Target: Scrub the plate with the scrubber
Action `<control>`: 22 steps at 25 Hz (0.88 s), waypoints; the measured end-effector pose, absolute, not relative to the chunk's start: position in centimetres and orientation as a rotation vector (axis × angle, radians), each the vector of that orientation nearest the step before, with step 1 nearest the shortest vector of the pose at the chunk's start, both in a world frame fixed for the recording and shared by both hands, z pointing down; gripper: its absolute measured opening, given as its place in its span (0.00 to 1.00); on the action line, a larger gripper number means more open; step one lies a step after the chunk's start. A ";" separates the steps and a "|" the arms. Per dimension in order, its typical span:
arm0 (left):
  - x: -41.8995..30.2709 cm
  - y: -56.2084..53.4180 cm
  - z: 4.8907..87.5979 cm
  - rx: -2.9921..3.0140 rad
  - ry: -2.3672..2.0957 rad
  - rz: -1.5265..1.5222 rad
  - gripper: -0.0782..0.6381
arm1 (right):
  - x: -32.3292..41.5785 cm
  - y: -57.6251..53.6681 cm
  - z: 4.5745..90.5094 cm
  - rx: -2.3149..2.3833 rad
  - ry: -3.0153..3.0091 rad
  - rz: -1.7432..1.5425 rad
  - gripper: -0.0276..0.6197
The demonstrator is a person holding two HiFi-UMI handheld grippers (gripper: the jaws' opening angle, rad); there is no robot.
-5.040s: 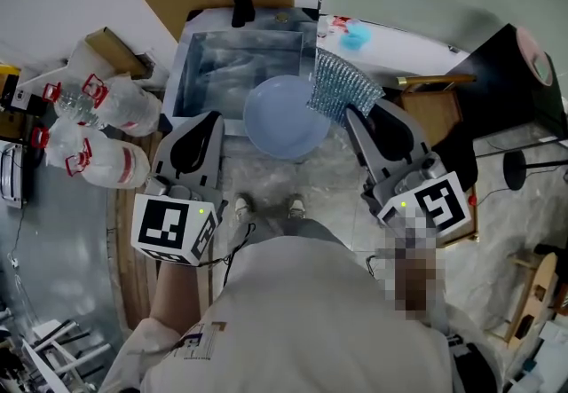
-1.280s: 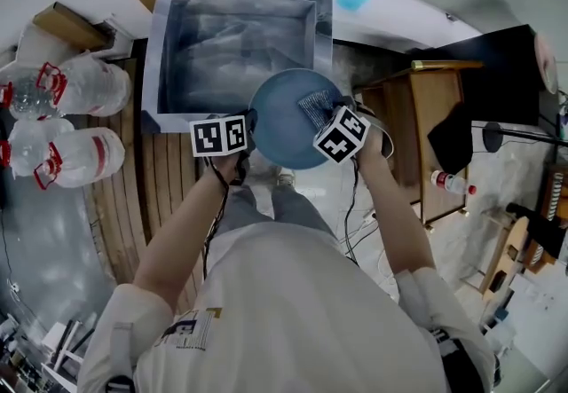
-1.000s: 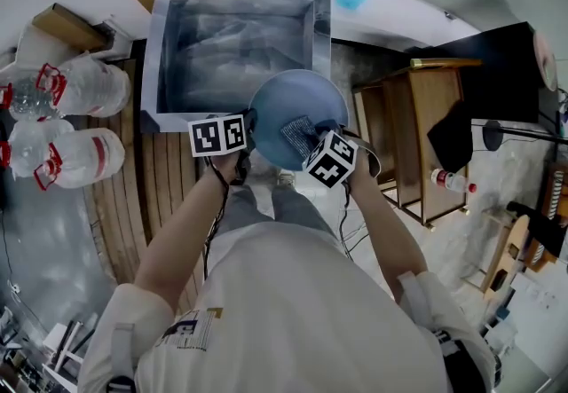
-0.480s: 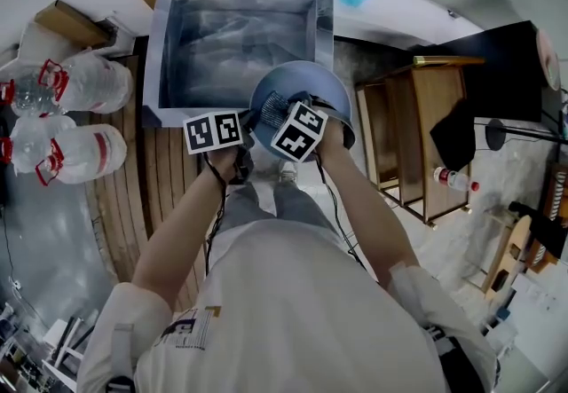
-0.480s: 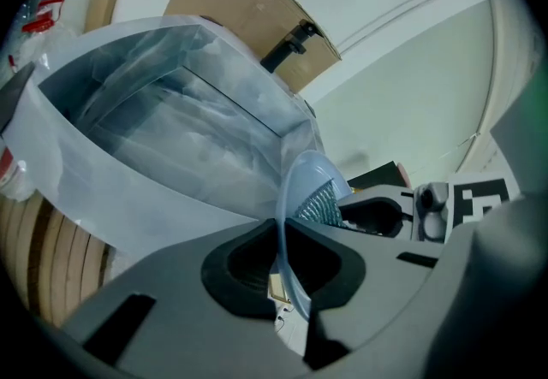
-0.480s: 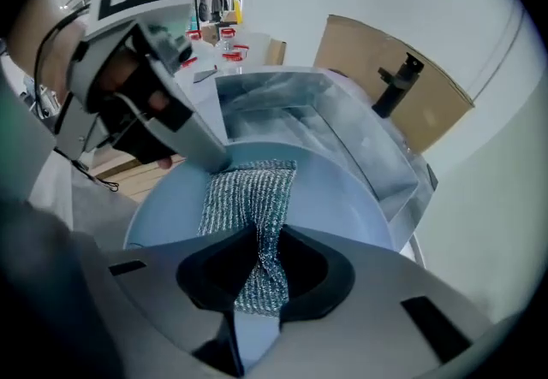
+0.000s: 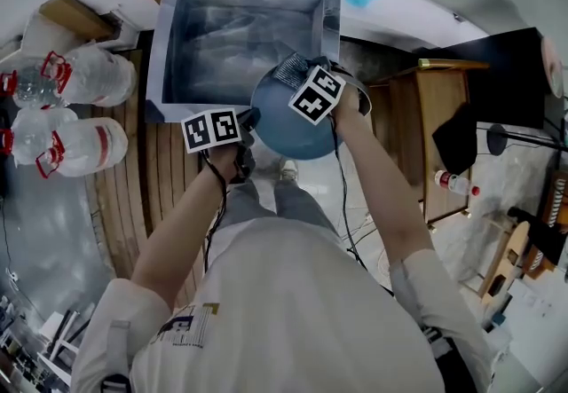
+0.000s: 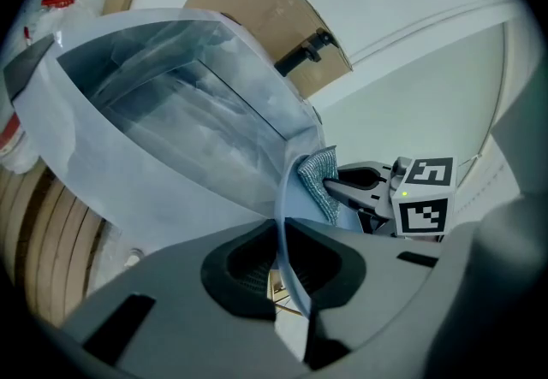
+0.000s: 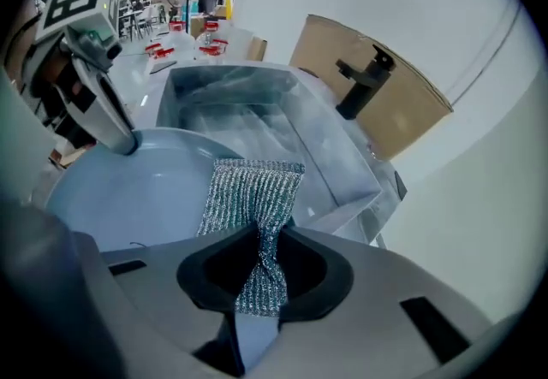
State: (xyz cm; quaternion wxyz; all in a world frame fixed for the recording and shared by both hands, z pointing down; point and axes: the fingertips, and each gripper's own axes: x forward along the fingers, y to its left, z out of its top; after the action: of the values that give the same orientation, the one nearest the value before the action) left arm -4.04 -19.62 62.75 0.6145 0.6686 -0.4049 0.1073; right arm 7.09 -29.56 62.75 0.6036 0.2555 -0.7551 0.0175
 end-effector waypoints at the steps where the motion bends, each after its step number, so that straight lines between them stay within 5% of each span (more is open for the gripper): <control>1: -4.1 -19.6 62.7 1.541 -0.932 0.247 0.17 | 7.8 -29.7 62.7 0.572 -1.735 0.029 0.19; 12: -4.6 -20.1 62.9 1.527 -0.947 0.244 0.17 | 12.6 -23.2 61.7 0.419 -1.607 0.208 0.19; 22: -4.4 -20.4 62.9 1.523 -0.938 0.226 0.18 | 4.9 -17.5 62.7 0.296 -1.705 0.284 0.19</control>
State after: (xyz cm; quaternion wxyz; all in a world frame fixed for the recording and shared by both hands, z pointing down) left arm -4.38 -20.43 62.87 0.6205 0.6626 -0.4079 0.0983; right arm 4.86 -17.46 62.69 0.6396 0.1300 -0.7473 0.1245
